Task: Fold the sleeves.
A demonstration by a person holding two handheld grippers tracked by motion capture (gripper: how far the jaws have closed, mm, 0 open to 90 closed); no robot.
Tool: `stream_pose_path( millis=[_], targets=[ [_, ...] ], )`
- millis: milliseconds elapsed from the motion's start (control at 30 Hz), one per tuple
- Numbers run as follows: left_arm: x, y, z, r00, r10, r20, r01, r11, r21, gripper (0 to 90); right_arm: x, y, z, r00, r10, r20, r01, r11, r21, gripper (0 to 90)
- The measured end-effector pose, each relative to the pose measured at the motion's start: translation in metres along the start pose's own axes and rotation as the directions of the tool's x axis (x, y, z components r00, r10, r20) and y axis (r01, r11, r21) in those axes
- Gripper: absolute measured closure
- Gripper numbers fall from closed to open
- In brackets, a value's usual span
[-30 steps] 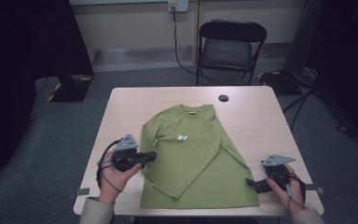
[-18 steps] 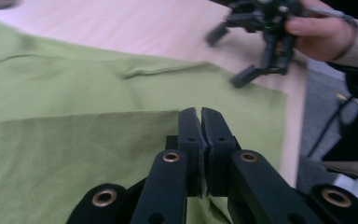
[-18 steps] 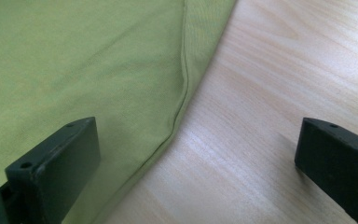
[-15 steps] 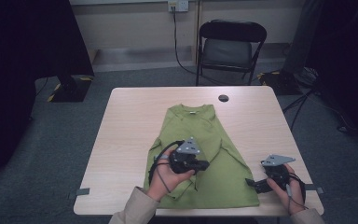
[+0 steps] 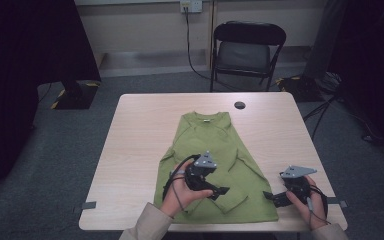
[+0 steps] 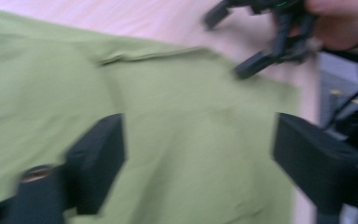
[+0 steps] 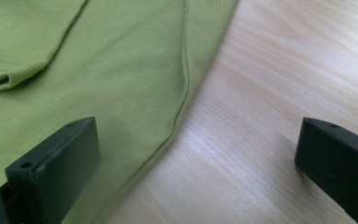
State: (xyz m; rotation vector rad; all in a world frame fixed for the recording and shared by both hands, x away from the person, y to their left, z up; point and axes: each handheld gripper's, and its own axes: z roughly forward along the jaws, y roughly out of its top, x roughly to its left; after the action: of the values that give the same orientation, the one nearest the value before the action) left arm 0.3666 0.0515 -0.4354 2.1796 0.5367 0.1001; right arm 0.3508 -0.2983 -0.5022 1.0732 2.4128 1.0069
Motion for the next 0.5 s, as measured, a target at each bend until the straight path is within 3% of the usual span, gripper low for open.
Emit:
stream_pose_path(
  millis=[133,167,267,300,433,500],
  targets=[
    [0.019,-0.029,-0.021,0.9974,-0.003,-0.072,0.005,0.9998,0.018,3.9,0.000,0.000,0.000,1.0000,0.000,0.000,0.000,1.0000,0.000,0.0],
    [0.019,-0.029,-0.021,0.9974,-0.003,-0.072,0.005,0.9998,0.018,3.8,0.000,0.000,0.000,1.0000,0.000,0.000,0.000,1.0000,0.000,0.0],
    [0.040,-0.064,-0.042,0.9902,-0.032,-0.136,0.036,0.9989,0.030,3.3,0.000,0.000,0.000,1.0000,0.000,0.000,0.000,1.0000,0.000,0.0],
    [0.040,-0.064,-0.042,0.9902,-0.032,-0.136,0.036,0.9989,0.030,3.2,0.000,0.000,0.000,1.0000,0.000,0.000,0.000,1.0000,0.000,0.0],
    [0.054,-0.094,-0.058,0.9804,-0.080,-0.180,0.087,0.9957,0.033,3.3,0.000,0.000,0.000,1.0000,0.000,0.000,0.000,1.0000,0.000,0.0],
    [0.058,-0.103,-0.064,0.9755,-0.081,-0.204,0.093,0.9943,0.051,3.4,0.000,0.000,0.000,1.0000,0.000,0.000,0.000,1.0000,0.000,0.0]
  ],
)
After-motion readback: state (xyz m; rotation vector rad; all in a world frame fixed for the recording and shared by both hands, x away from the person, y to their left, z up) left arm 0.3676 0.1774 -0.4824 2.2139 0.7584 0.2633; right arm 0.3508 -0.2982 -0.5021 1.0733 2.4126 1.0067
